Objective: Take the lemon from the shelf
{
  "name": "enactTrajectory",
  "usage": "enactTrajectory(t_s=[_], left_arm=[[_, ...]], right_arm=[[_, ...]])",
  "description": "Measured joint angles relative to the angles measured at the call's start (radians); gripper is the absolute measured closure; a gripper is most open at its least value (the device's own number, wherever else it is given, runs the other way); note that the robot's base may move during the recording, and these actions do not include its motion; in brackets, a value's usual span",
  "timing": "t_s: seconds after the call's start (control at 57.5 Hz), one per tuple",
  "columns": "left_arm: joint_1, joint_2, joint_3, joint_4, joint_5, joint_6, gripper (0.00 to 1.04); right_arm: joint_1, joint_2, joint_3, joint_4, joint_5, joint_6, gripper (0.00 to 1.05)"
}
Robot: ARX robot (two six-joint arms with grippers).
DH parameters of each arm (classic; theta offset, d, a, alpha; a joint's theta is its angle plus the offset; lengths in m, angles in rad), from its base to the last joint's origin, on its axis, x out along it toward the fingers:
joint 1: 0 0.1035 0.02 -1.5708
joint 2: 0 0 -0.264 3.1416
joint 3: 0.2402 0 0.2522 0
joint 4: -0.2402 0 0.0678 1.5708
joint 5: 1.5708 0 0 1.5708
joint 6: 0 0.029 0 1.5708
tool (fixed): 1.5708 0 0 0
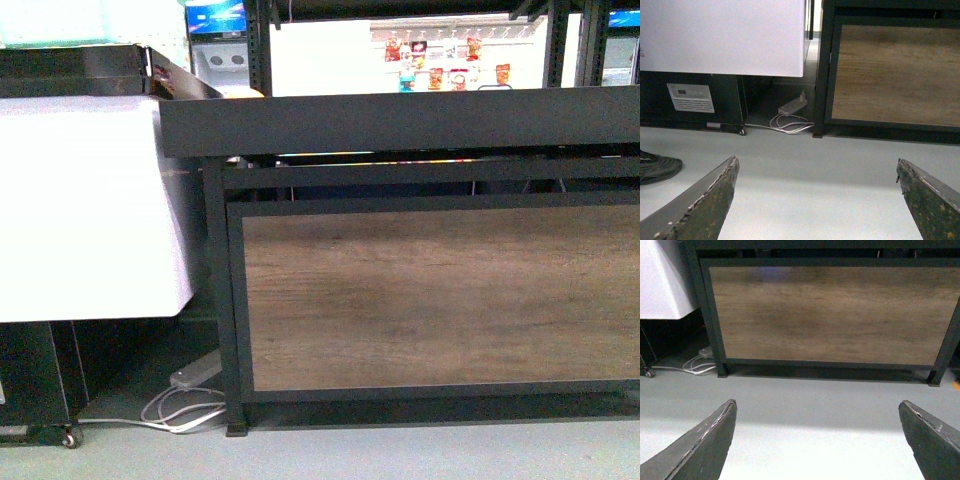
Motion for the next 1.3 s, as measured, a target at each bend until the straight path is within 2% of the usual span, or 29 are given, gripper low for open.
enactTrajectory(t_s=[1.303], left_arm=[[0.000, 0.000, 0.000, 0.000, 0.000, 0.000, 0.08]], right_arm=[[0.000, 0.000, 0.000, 0.000, 0.000, 0.000, 0.07]])
